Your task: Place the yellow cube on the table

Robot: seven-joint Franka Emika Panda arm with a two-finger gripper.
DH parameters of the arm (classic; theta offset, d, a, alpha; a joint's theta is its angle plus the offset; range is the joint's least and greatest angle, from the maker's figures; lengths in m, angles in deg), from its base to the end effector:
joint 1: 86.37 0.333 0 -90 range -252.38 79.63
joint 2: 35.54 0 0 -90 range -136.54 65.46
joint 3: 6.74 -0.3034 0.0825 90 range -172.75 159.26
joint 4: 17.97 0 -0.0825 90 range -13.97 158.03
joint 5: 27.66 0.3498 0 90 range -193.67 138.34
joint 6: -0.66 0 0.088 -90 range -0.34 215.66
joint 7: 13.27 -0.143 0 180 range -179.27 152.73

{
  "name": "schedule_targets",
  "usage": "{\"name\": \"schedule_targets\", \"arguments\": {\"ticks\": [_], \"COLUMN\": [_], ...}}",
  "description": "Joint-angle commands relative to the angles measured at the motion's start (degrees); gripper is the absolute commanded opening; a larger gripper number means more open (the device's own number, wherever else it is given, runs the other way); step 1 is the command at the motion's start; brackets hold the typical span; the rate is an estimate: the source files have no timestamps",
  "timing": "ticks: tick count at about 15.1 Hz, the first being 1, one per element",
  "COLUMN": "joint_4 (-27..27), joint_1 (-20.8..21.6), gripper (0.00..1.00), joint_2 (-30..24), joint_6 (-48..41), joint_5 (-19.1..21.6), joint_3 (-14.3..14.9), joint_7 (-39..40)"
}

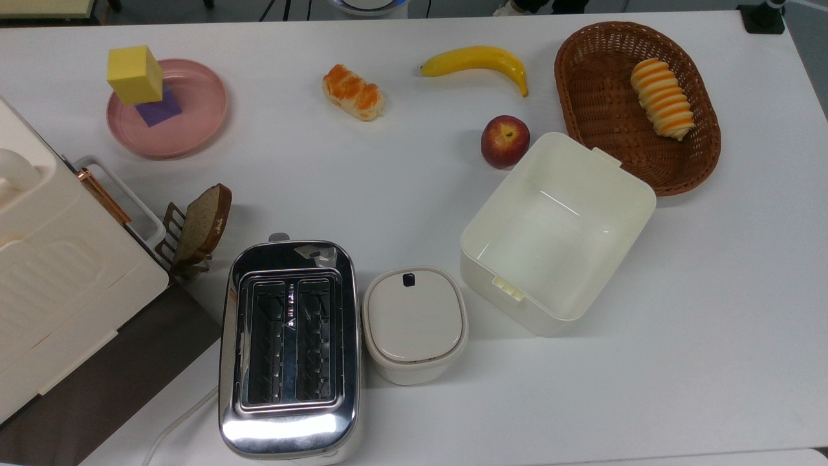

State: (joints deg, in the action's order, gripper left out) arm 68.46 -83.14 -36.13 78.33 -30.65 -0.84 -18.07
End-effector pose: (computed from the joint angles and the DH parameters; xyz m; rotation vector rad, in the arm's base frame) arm 0.4881 -0.0313 0.5910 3.0733 -0.2121 -0.2186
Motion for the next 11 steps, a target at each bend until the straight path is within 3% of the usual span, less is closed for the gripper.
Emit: {"name": "schedule_targets", "arguments": {"ticks": [1,11], "joint_4": [0.6,3.7], "joint_1": [1.2,0.9], "gripper": [1.0,1.0], "joint_2": [-0.9,1.1], "joint_6": [-2.0,2.0], "joint_5": [-0.4,-0.4], "joint_3": [0.2,0.9], "joint_7": [-1.3,0.8]}}
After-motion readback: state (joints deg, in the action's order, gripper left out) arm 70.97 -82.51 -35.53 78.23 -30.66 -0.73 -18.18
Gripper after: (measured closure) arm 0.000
